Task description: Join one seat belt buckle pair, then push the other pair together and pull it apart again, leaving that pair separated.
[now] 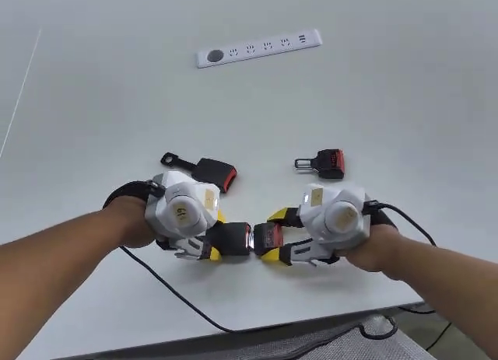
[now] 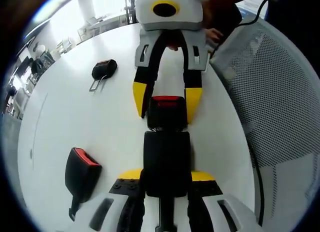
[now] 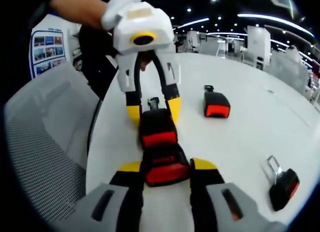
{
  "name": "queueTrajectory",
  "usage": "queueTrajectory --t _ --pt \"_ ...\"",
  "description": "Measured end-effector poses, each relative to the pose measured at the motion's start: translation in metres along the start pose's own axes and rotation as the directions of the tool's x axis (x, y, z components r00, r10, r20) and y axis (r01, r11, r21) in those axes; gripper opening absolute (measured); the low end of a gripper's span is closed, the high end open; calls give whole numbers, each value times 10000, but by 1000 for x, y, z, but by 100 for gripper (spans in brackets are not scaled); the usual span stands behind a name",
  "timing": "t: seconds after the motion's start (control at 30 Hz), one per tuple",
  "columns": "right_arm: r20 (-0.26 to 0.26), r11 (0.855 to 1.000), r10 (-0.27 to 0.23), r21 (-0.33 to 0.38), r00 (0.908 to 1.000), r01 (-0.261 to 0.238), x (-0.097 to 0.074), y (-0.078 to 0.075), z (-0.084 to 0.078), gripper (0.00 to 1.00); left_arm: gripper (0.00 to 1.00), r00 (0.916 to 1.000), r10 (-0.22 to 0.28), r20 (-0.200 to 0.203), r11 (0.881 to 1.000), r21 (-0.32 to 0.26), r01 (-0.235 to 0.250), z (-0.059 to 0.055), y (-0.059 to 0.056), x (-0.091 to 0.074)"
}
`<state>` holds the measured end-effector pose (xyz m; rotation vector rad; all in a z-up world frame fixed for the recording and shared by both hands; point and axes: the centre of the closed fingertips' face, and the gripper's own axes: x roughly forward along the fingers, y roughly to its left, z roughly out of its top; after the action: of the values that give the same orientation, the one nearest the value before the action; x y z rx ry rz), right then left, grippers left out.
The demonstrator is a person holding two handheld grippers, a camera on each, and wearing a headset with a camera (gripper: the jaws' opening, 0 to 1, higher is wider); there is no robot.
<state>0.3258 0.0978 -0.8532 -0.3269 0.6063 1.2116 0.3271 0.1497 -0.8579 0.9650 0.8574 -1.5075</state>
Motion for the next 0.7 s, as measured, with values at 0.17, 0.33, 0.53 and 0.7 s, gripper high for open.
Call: queueTrajectory --t 0.17,0.33,0.53,0.7 --pt "-62 10000 -57 59 10000 58 -1 -1 -1 35 33 10000 11 58 10000 8 -11 0 -1 0" --pt "-116 10000 -77 10 9999 77 -2 0 -3 35 33 10000 34 89 10000 -59 -34 0 -1 1" --pt "-98 9997 -32 -261 9999 29 -1 1 -3 35 33 9986 83 514 9998 -201 -73 -2 -1 -1" --pt "-110 9984 -44 -562 9999 37 -2 3 -3 34 33 9967 106 800 9998 -195 -90 -1 -2 -1"
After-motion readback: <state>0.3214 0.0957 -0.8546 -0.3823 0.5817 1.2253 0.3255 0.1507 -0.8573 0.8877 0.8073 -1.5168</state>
